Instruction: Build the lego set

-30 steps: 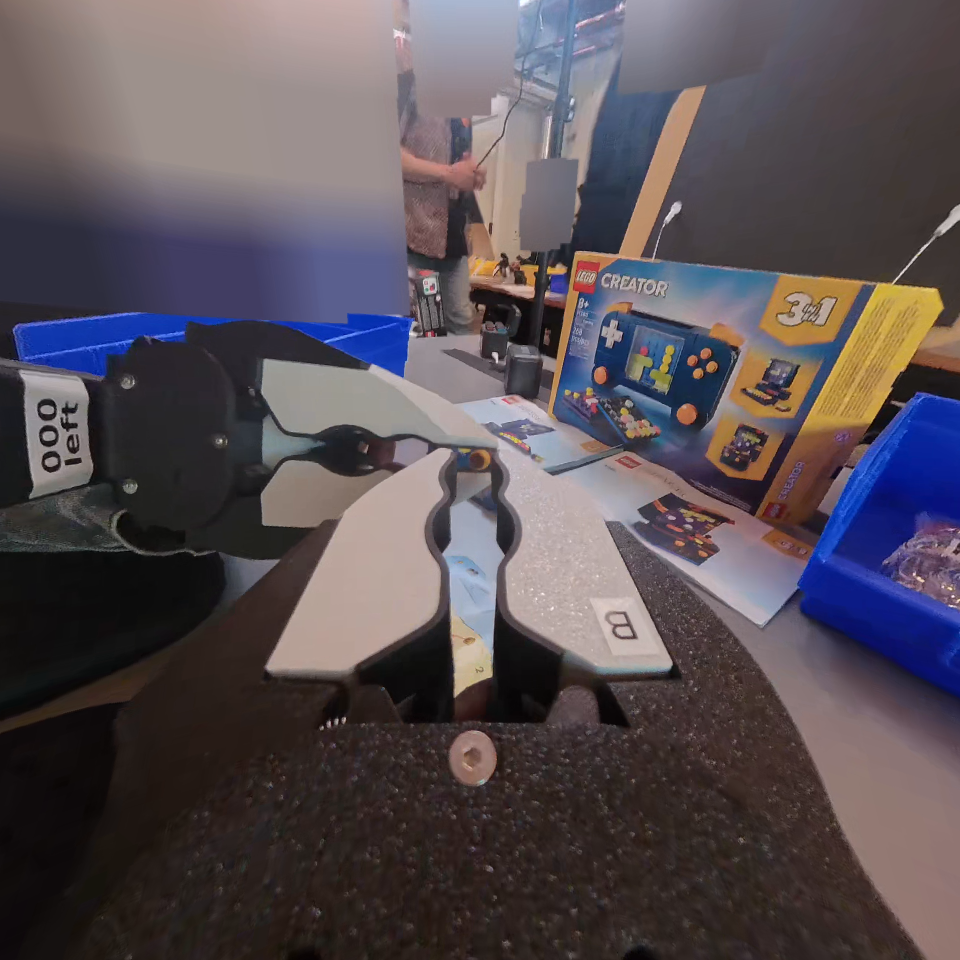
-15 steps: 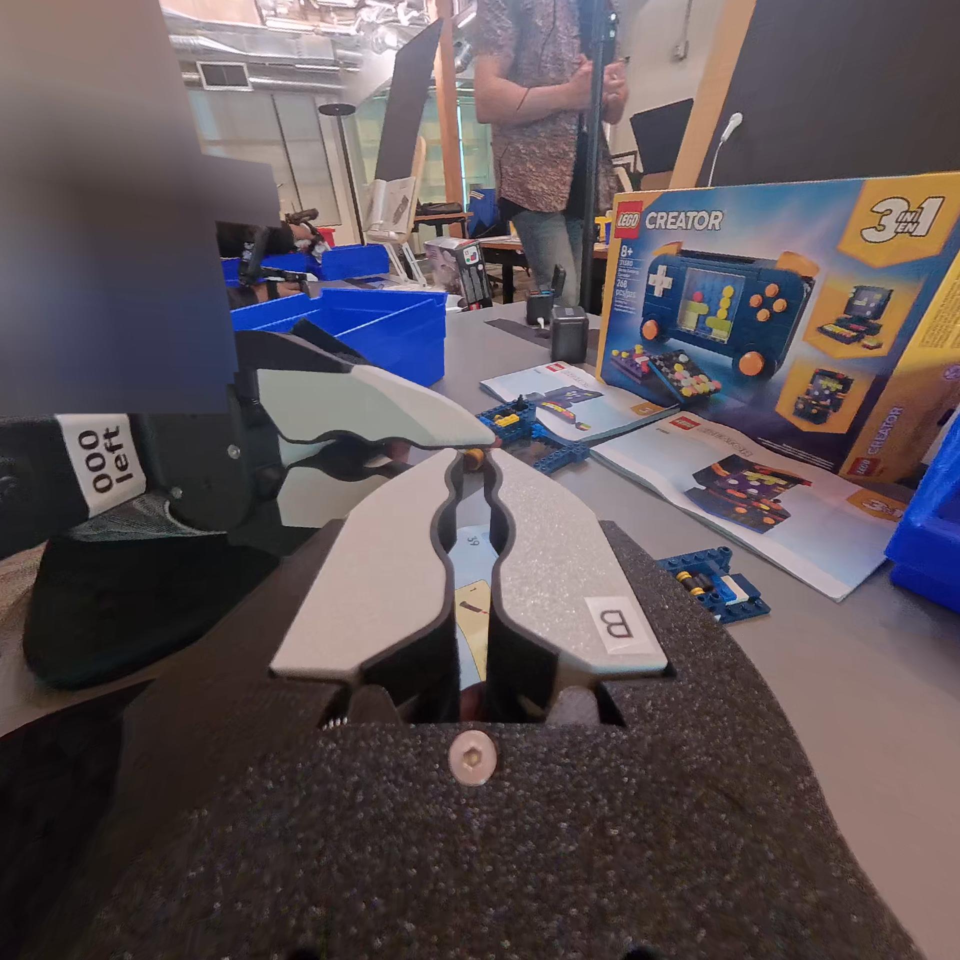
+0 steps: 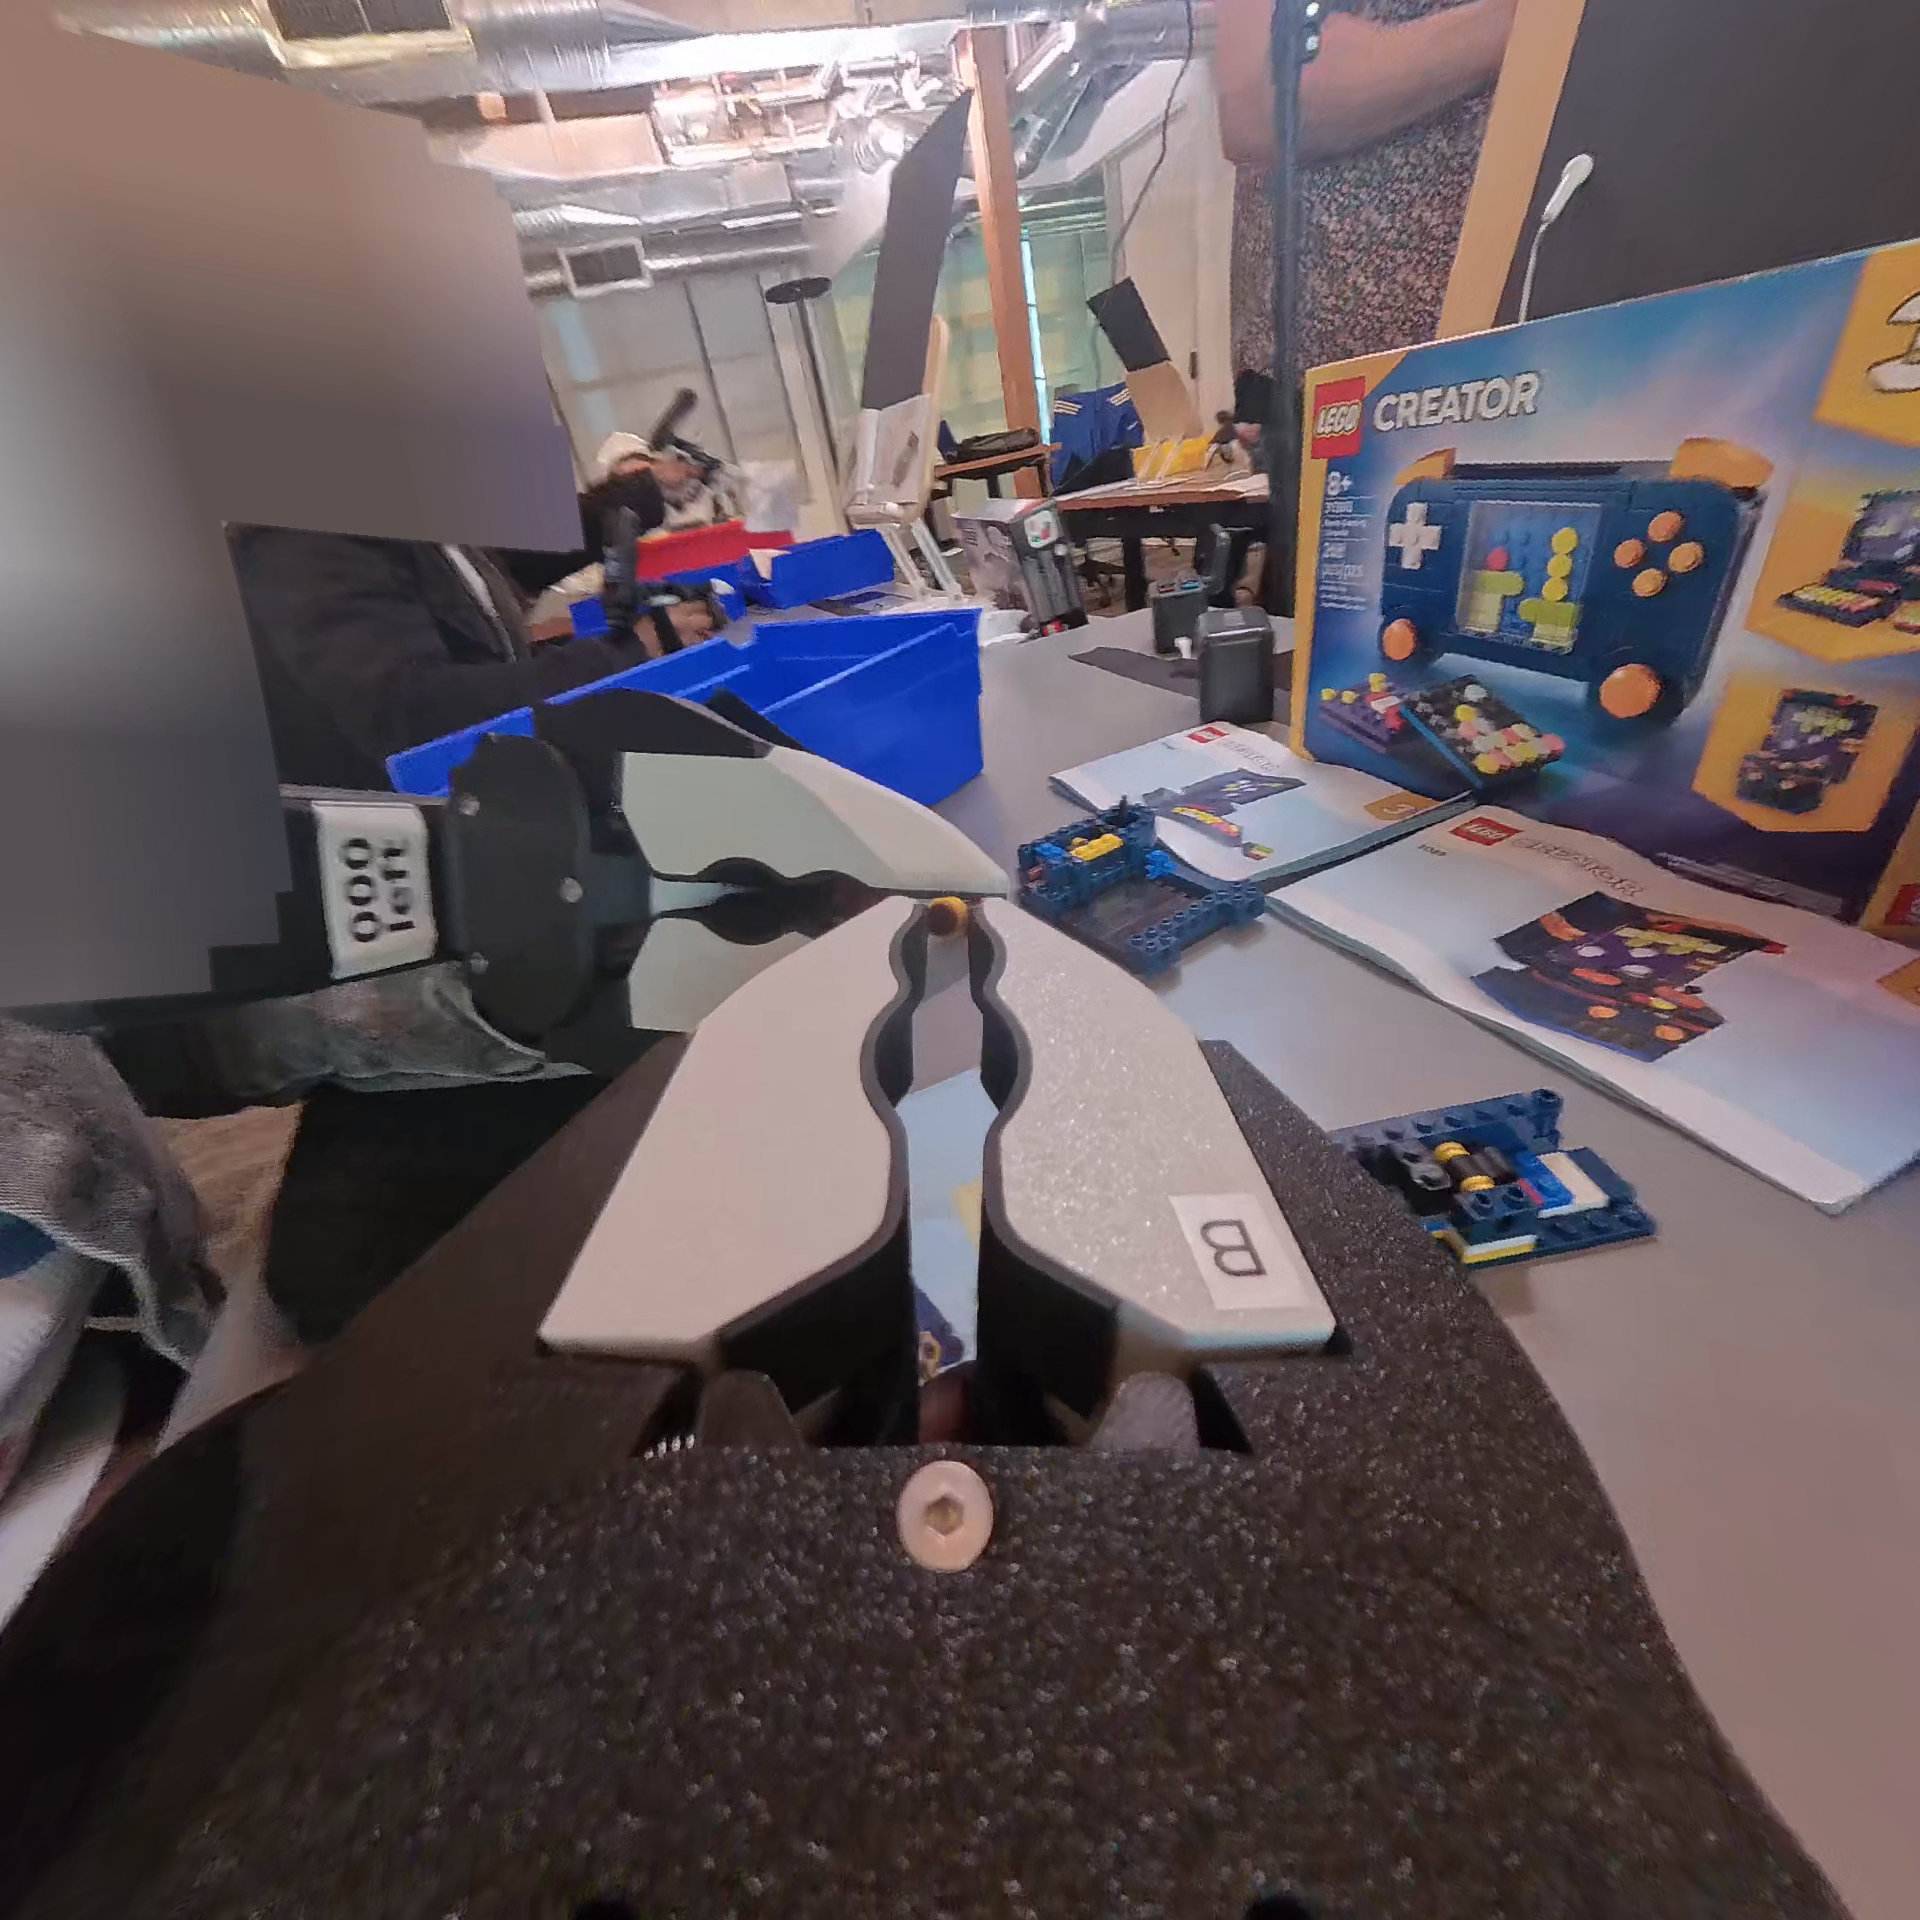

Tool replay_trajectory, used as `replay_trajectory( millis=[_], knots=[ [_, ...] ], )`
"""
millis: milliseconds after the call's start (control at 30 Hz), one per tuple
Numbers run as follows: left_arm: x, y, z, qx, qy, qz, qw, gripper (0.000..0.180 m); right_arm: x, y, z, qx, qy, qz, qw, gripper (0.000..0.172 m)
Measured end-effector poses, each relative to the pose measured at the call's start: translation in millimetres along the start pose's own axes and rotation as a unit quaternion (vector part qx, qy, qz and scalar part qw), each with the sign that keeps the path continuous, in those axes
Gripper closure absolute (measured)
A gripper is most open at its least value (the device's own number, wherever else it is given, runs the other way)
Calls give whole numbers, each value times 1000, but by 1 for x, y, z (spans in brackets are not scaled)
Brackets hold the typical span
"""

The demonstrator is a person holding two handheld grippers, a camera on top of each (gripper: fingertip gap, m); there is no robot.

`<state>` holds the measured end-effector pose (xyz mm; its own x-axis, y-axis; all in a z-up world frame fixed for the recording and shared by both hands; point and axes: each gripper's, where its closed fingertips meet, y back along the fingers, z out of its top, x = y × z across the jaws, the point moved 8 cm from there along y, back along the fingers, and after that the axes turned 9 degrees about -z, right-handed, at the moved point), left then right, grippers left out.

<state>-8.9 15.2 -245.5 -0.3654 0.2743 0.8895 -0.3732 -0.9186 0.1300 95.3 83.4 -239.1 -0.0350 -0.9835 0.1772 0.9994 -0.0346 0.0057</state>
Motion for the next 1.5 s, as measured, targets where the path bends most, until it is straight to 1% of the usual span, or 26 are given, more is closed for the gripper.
replay_trajectory(
  millis=[67,133,200,333,400,500,600,667,767,800,867,933,1000,1067,1200,1233,1300,1367,1433,1500],
  knots=[
    [-1,-1,-1,20,-15,2,1000,176,2,-1,0,1,42,-27,999,158],
    [-2,-2,-2,34,-26,3,999,176,5,-3,-2,16,77,-38,996,158],
    [-3,-2,-2,35,-31,2,999,176,5,-3,-2,14,97,-53,994,164],
    [-4,-2,-2,37,-31,-1,999,176,4,-3,-2,21,96,-55,994,164],
    [-3,-2,-2,27,-14,1,1000,176,4,-2,-1,20,96,-55,994,165],
    [2,-1,-8,22,57,-1,998,175,-1,5,6,-8,68,-52,996,165],
    [11,-1,-24,25,164,-3,986,175,-9,18,17,-62,12,-42,997,165],
    [18,0,-33,-7,266,-5,964,174,-14,27,24,-101,-21,-29,994,165],
    [26,4,-43,-87,398,-17,913,170,-20,41,34,-162,-63,-11,985,165],
    [27,4,-44,-106,426,-23,898,168,-21,46,37,-182,-77,-4,980,165],
    [25,3,-42,-136,453,-52,880,158,-26,56,43,-219,-100,3,971,165],
    [16,-2,-32,-153,453,-113,871,147,-29,65,47,-253,-113,7,961,165],
    [1,-9,-14,-144,433,-221,862,143,-32,72,50,-277,-125,9,953,165],
    [-11,-17,5,-103,426,-305,846,135,-34,74,50,-283,-132,7,950,165],
    [-30,-33,32,-30,369,-436,821,133,-33,71,49,-274,-128,10,953,165],
    [-34,-39,35,-7,352,-457,817,137,-33,71,49,-274,-127,10,953,165],
    [-40,-54,38,30,320,-475,819,143,-34,72,49,-277,-130,6,952,165],
    [-45,-70,39,45,300,-482,822,148,-35,75,49,-281,-133,5,950,165],
    [-52,-81,37,63,287,-500,815,148,-37,77,50,-284,-135,2,949,165],
    [-58,-89,35,65,291,-508,808,148,-37,78,50,-287,-137,1,948,165]
  ],
)
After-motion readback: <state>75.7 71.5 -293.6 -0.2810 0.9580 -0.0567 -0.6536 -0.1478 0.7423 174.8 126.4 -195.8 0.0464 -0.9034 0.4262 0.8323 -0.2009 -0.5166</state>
